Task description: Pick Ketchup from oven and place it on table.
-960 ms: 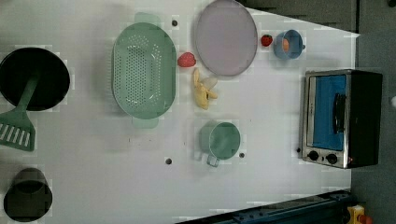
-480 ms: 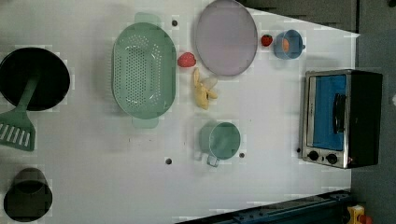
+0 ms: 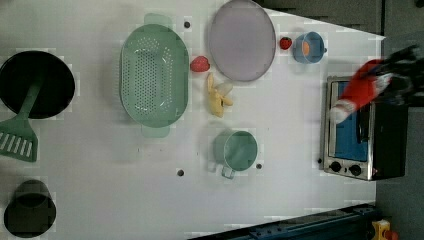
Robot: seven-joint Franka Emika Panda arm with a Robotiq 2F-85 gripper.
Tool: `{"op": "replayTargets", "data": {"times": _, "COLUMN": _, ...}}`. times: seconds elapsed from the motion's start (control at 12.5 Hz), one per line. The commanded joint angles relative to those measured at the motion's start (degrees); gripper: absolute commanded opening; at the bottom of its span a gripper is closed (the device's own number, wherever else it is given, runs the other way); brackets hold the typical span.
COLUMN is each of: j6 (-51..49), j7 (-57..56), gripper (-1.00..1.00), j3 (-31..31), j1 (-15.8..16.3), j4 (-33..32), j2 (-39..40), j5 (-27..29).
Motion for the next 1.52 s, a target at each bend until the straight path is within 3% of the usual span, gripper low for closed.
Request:
{"op": "replayTargets", "data": {"times": 0.08, "j6": 6.90, "j7": 0.51, "gripper": 0.27, "j3": -0.71, "j1": -1.12, "j4": -8.59, "j2": -0.95, "j5": -0.13}}
{"op": "replayTargets", "data": {"times": 0.72, "j6": 32.38, "j7": 0.51, "gripper": 0.27, "j3": -0.73, "j1": -1.20, "j4": -30.96, "j2": 0.26, "j5": -0.12}}
{"op": "replayTargets", "data": {"times": 1.04, "j6": 42.54, "j7": 0.51, "gripper": 0.27, "j3": -0.72, "j1": -1.21, "j4": -36.20, "j2": 3.32, "j5": -0.12}}
{"op": "replayTargets", "data": {"times": 1.12, "j6": 44.27, "j7": 0.51, "gripper": 0.34, "j3": -0.71, "j1": -1.21, "j4": -36.52, "j2": 4.39, "j5": -0.10}}
{"op": "replayTargets", "data": {"times": 1.36, "j6": 45.95, "j7": 1.14, "gripper": 1.00, "j3": -0.52, "j1": -1.14, "j4": -36.06, "j2": 6.20, "j5": -0.02}}
{"op": "replayTargets", "data": {"times": 1.52, "j6": 45.52, "j7": 1.61, "gripper": 1.00, "j3": -0.47, "j1": -1.02, "j4": -34.83, "j2": 3.92, "j5": -0.02}}
